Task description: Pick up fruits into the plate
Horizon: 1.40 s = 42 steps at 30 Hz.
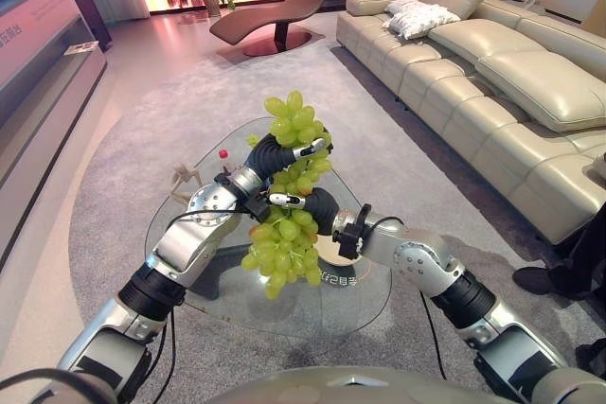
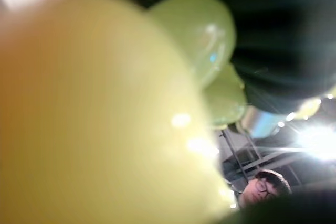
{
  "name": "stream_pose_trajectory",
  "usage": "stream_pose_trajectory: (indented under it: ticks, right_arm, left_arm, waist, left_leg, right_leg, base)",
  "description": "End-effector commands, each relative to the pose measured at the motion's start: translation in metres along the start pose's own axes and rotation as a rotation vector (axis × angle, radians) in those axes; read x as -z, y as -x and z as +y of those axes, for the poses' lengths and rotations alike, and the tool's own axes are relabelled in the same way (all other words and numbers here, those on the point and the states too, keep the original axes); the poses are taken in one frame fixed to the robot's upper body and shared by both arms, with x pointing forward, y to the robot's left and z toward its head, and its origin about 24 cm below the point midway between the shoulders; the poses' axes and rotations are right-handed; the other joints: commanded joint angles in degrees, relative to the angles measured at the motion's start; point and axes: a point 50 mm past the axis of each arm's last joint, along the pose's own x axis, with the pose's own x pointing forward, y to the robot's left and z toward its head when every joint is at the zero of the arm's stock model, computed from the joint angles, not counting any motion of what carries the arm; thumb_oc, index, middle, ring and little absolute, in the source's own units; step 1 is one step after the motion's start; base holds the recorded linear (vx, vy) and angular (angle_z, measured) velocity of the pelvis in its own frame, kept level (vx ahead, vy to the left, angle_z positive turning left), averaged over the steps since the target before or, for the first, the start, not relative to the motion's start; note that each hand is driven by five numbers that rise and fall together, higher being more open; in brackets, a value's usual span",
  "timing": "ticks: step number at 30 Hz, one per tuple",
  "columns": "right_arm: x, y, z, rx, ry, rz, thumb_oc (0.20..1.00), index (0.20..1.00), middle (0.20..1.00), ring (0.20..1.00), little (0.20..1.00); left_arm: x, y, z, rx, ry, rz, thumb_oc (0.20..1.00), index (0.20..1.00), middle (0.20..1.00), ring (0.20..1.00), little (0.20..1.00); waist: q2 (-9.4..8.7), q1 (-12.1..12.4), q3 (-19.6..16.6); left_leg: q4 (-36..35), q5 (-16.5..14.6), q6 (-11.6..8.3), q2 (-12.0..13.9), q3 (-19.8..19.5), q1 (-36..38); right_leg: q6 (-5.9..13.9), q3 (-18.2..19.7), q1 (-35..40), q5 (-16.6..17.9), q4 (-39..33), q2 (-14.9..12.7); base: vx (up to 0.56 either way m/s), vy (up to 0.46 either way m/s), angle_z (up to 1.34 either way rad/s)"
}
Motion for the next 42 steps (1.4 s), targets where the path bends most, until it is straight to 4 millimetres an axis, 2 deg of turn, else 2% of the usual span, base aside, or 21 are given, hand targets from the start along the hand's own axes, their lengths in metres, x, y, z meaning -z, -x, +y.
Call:
stream_pose_trajectory:
  ticks: [1,8,9,10,18,25,31,37,39,42]
  right_arm:
    - [-0.03,-0.029,0.075,-0.357,-0.001,-0.166,0.2,0.2,0.2,0.2,0.2]
    - [-0.037,-0.017,0.056,-0.24,0.066,-0.215,0.2,0.2,0.2,0.2,0.2]
    - [-0.038,-0.013,0.051,-0.216,0.087,-0.222,0.2,0.2,0.2,0.2,0.2]
    - [-0.038,-0.013,0.051,-0.216,0.087,-0.221,0.2,0.2,0.2,0.2,0.2]
    - [-0.055,0.014,0.009,0.014,0.152,-0.298,0.2,0.2,0.2,0.2,0.2]
    - [-0.052,0.029,-0.018,0.153,0.184,-0.296,0.2,0.2,0.2,0.2,0.2]
    - [-0.047,0.052,-0.048,0.316,0.215,-0.27,0.2,0.2,0.2,0.2,0.2]
    - [-0.036,0.079,-0.082,0.537,0.252,-0.213,0.2,0.2,0.2,0.2,0.2]
    - [-0.038,0.088,-0.1,0.638,0.293,-0.18,0.2,0.2,0.2,0.2,0.2]
    - [-0.028,0.103,-0.118,0.747,0.27,-0.115,0.2,0.2,0.2,0.2,0.2]
  left_arm:
    - [-0.045,-0.036,-0.002,0.027,-0.065,-0.186,0.2,0.2,0.2,0.2,0.2]
    - [-0.036,-0.024,0.012,-0.001,-0.02,-0.122,0.2,0.2,0.2,0.2,0.2]
    - [-0.034,-0.021,0.013,0.011,-0.007,-0.11,0.784,0.784,0.784,0.784,0.784]
    - [-0.034,-0.021,0.013,0.011,-0.006,-0.11,1.0,1.0,1.0,1.0,1.0]
    - [-0.009,0.004,0.034,-0.041,0.024,0.021,1.0,1.0,1.0,1.0,1.0]
    - [0.01,0.021,0.043,-0.095,0.022,0.088,1.0,1.0,1.0,1.0,1.0]
    - [0.033,0.045,0.058,-0.201,0.015,0.191,1.0,1.0,1.0,1.0,1.0]
    - [0.077,0.081,0.068,-0.403,-0.011,0.396,1.0,1.0,1.0,1.0,1.0]
    - [0.104,0.099,0.075,-0.539,-0.027,0.519,1.0,1.0,1.0,1.0,1.0]
    - [0.137,0.127,0.071,-0.654,-0.035,0.705,1.0,1.0,1.0,1.0,1.0]
  waist:
    - [-0.88,-0.09,2.39]
    - [-0.91,0.34,2.69]
    - [-0.9,0.38,2.77]
    - [-0.89,0.37,2.75]
    - [-0.66,1.01,3.4]
    - [-0.72,1.95,3.96]
    - [-0.81,2.58,4.33]
    - [-0.8,3.15,6.21]
    - [-0.97,3.53,8.19]
    - [-1.36,4.04,10.13]
  left_leg:
    - [2.88,-4.76,0.5,1.1,0.65,-0.92]
    - [2.86,-4.75,0.61,0.87,0.1,-1.13]
    - [2.93,-4.73,0.6,0.85,0.01,-1.29]
    - [2.94,-4.73,0.6,0.85,0.01,-1.3]
    - [3.03,-4.82,0.9,0.42,-1.12,-1.72]
    - [3.14,-4.94,0.98,0.19,-2.05,-2.1]
    - [3.17,-5.03,0.92,-0.01,-2.46,-2.28]
    - [4.3,-5.36,1.02,-0.33,-2.85,-4.11]
    - [4.76,-5.31,1.15,-0.7,-3.38,-5.94]
    - [4.19,-5.08,1.31,-1.26,-4.22,-6.82]
  right_leg:
    - [0.05,-4.6,2.5,-6.04,4.46,-1.74]
    - [0.01,-4.79,2.44,-6.37,4.85,-1.66]
    - [-0.03,-4.77,2.43,-6.47,4.91,-1.61]
    - [-0.03,-4.77,2.42,-6.47,4.91,-1.61]
    - [-0.6,-5.37,2.54,-7.7,6.11,-1.42]
    - [-0.91,-6.08,2.81,-8.15,6.38,-1.44]
    - [-1.09,-6.68,3.09,-8.23,6.22,-1.39]
    - [-1.28,-6.63,1.56,-8.23,6.66,-1.36]
    - [-1.44,-6.63,-0.14,-8.1,6.99,-1.19]
    - [-1.53,-6.82,-0.73,-7.86,6.46,-0.9]
  base:
    - [0.03,0.02,0.0]
    - [0.03,0.017,0.0]
    - [0.0,0.0,0.0]
    - [0.0,0.021,0.05]
    - [0.01,0.014,0.05]
    - [0.0,-0.002,0.1]
    - [0.02,-0.002,0.05]
    - [-0.03,0.001,0.05]
    - [-0.18,-0.006,0.02]
    - [-0.06,-0.01,0.09]
